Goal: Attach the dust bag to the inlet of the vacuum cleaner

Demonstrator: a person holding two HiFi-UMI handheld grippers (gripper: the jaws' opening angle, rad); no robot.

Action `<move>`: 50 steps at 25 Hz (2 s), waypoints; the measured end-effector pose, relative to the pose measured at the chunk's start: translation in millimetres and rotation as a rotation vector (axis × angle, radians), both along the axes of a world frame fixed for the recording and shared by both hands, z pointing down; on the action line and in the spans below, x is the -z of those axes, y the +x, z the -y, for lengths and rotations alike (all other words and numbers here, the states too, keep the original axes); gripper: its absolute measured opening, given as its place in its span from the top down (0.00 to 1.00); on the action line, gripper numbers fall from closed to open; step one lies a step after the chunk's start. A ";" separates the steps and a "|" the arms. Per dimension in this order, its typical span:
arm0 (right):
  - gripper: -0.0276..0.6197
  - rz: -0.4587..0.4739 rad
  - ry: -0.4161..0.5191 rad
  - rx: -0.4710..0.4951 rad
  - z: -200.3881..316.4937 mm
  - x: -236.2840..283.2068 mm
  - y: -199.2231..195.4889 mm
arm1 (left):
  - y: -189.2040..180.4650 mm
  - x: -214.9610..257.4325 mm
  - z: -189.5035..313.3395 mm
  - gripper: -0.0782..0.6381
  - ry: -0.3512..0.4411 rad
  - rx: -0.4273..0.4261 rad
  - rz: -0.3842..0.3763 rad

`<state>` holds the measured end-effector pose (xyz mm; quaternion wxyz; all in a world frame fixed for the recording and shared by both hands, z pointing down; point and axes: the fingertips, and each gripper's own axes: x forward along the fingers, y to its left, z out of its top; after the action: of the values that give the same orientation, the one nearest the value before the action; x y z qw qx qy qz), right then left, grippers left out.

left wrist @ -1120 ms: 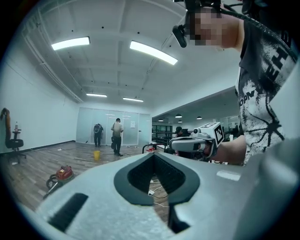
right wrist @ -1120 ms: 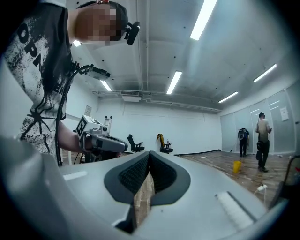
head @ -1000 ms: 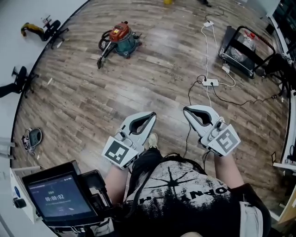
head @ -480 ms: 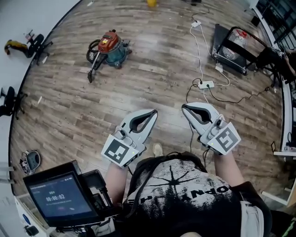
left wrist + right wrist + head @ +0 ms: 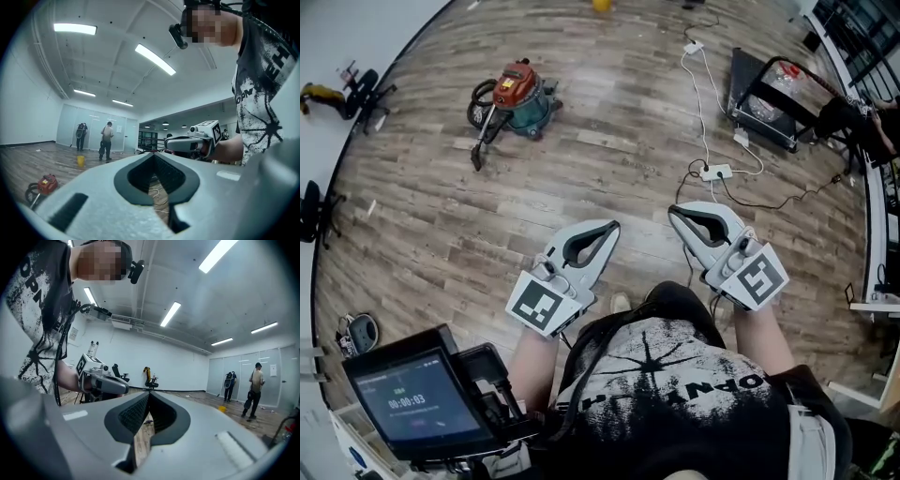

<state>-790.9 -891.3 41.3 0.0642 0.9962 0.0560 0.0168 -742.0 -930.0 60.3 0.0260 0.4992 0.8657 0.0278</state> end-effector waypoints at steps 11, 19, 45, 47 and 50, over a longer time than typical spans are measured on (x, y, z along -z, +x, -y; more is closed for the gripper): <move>0.96 0.016 0.022 0.001 -56.9 -10.4 14.9 | 19.2 -15.6 -53.1 0.89 0.064 0.005 -0.031; 0.96 -0.006 0.022 0.060 -153.0 -10.2 35.3 | 30.7 -10.9 -149.0 0.89 0.055 0.044 -0.034; 0.96 -0.057 0.046 0.110 -391.7 -12.1 35.4 | 36.0 -17.2 -378.7 0.89 0.096 0.111 -0.088; 0.96 -0.052 0.055 0.110 -398.1 -15.1 37.9 | 37.6 -16.8 -387.0 0.89 0.096 0.108 -0.079; 0.96 -0.037 0.064 0.101 -407.1 -19.7 46.0 | 45.6 -18.3 -399.2 0.89 0.093 0.096 -0.065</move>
<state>-745.0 -484.2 61.0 0.0319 0.9995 0.0061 -0.0033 -696.4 -530.8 78.6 -0.0240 0.5414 0.8389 0.0506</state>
